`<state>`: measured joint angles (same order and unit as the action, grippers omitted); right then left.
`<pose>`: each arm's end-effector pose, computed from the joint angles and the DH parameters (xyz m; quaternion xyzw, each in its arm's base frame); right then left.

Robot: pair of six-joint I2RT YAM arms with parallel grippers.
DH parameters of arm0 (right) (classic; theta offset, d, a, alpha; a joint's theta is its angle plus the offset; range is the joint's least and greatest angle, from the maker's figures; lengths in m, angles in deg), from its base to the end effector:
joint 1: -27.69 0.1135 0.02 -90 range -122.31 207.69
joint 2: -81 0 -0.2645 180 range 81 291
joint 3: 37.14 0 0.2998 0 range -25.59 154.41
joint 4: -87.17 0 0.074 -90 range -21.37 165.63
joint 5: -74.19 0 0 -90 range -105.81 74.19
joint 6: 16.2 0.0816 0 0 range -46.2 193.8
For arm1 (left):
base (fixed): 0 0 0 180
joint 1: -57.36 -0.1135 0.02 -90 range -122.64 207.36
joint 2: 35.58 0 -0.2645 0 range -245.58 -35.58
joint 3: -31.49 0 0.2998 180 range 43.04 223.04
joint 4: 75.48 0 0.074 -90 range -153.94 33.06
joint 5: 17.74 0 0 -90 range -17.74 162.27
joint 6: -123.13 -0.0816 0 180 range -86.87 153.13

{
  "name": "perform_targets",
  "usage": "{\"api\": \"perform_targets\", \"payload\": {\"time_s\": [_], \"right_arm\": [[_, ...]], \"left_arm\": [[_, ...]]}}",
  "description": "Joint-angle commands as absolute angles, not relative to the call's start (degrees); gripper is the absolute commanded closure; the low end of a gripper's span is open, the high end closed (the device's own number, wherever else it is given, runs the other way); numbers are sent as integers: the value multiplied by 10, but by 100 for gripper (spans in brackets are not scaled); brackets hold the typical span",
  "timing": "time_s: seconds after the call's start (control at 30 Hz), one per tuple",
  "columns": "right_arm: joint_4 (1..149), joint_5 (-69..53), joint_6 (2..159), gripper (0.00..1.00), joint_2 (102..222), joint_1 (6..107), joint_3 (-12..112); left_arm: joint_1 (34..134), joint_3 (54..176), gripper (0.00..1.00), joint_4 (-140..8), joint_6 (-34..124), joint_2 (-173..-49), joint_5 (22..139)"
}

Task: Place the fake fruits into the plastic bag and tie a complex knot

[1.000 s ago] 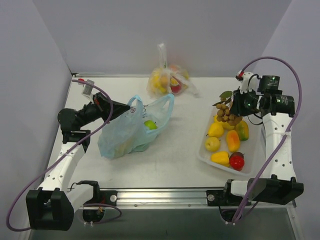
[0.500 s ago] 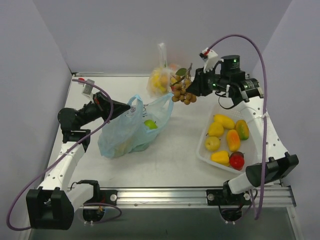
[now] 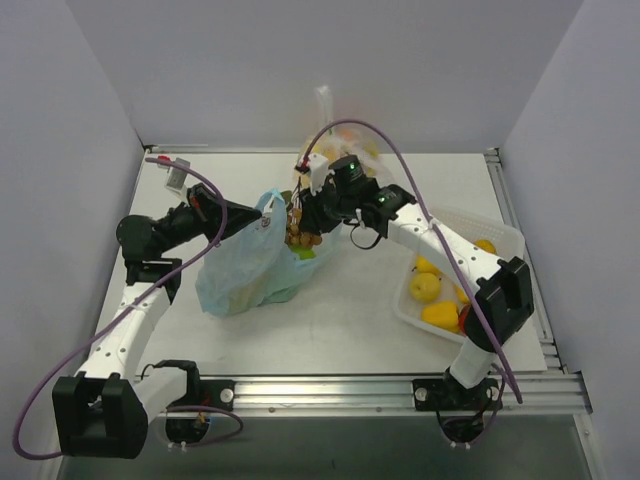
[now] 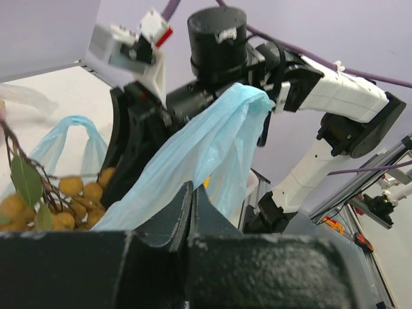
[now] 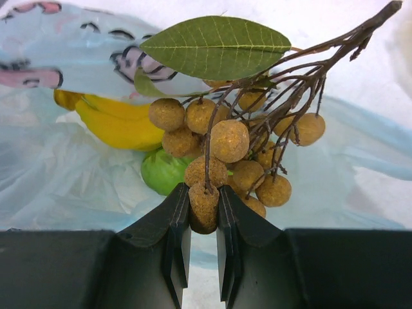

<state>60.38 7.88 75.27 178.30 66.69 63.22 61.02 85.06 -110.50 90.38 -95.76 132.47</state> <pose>0.3595 0.3333 0.3320 -0.3699 0.7399 0.3463 0.4425 0.2819 -0.0890 0.3630 0.1849 0.5896 -0.5980 0.5104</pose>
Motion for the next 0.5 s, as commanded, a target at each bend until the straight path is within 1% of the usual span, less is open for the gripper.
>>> {"api": "perform_targets", "payload": {"time_s": [0.0, 0.13, 0.27, 0.4, 0.47], "right_arm": [[665, 43, 754, 100, 1756, 691, 602], [695, 32, 758, 100, 1715, 718, 541], [712, 25, 759, 100, 1699, 749, 485], [712, 92, 742, 100, 1710, 765, 473], [701, 147, 716, 100, 1720, 773, 480]], "left_arm": [[612, 867, 100, -1128, 903, -961, 1315], [612, 867, 100, -1134, 907, -963, 1315], [613, 865, 100, -1141, 910, -965, 1314], [613, 867, 100, -1141, 910, -968, 1317], [613, 868, 100, -1142, 910, -969, 1319]]}}
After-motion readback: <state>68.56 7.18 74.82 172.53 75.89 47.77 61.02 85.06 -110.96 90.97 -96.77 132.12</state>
